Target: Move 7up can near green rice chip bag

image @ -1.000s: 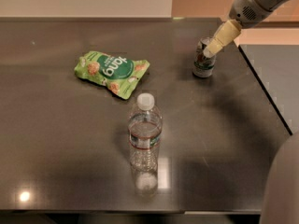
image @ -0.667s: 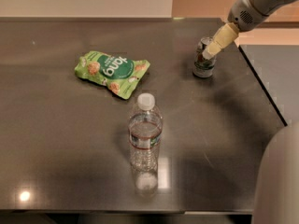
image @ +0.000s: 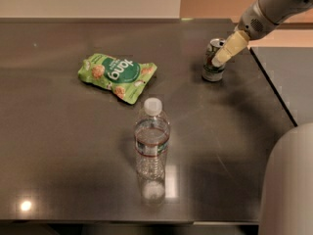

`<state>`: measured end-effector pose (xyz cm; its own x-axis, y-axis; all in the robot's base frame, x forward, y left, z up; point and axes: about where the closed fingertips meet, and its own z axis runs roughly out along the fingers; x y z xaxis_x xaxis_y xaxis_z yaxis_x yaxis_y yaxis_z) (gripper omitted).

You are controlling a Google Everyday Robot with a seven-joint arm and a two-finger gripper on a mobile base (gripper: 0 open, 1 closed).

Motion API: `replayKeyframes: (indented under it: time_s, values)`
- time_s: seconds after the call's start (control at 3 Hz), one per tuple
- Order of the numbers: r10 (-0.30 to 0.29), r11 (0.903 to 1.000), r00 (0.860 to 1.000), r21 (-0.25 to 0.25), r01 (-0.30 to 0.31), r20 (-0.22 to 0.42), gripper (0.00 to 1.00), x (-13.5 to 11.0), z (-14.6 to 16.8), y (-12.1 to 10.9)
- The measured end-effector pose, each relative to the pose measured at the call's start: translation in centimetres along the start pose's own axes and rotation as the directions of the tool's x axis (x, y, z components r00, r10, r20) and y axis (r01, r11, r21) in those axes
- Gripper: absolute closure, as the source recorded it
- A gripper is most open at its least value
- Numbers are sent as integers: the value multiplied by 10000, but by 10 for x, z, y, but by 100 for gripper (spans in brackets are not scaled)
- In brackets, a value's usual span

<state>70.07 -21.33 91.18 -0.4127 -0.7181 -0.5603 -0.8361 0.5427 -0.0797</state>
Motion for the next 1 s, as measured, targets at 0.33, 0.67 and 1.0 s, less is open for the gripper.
replayKeyframes:
  time_s: [0.33,0.67,1.0]
  values:
    - [-151,9991,9998,-394,155,104,18,-3,6,8]
    - [-210,9980,9996,-593,221,179,41,-5,9,12]
    - [-260,9975,9992,-651,279,308,64,-8,7,13]
